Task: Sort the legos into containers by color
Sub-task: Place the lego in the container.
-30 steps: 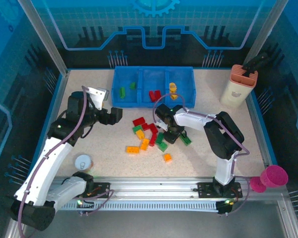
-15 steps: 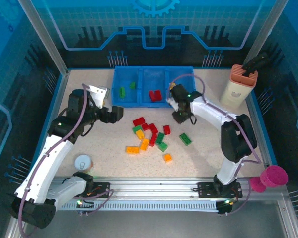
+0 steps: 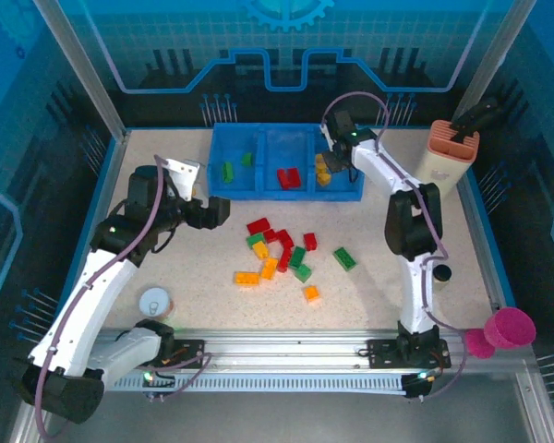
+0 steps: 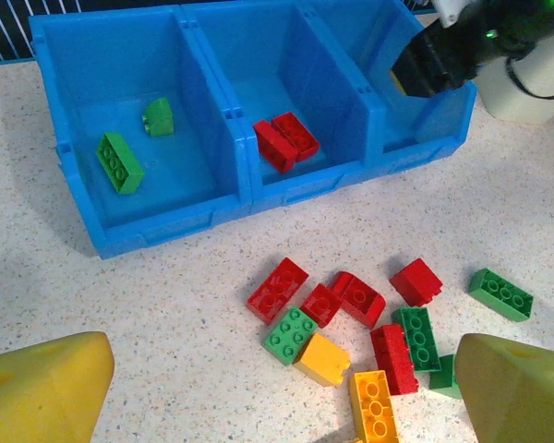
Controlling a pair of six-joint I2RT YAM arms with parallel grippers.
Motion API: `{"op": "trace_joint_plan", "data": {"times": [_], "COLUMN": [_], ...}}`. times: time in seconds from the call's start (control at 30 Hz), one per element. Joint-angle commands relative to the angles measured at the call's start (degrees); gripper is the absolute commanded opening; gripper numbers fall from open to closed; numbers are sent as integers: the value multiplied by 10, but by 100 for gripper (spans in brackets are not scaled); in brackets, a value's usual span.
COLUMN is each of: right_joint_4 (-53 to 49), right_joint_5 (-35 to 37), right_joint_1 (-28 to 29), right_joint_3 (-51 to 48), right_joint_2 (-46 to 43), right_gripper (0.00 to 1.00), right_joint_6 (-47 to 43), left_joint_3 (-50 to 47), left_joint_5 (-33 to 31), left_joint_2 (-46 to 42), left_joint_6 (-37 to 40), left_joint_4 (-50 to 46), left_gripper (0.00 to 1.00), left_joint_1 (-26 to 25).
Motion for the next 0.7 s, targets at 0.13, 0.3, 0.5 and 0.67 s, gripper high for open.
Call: {"op": "trace_joint_plan", "data": {"times": [0.13,0.3,0.5,0.67], "right_joint_4": [-69,-85,-85,-92], "right_joint_5": [7,0,-7,-30], "right_joint_1": [-17,-22,-21,-21], "right_joint_3": [167,214,208,203], "right_joint_2": [128,161,150,128], "right_gripper": [35,41,52,53], "right_joint_6": [13,12,9,11], "left_joint_3": [21,23,7,2], "left_joint_5": [11,13,16,17], "left_joint_2": [-3,15,16,13], "left_joint_6": [-21,-18,-20,-23], "left_joint_4": [8,-4,9,15], "left_gripper": [95,95,95,95], "left_joint_1": [2,2,2,2]}}
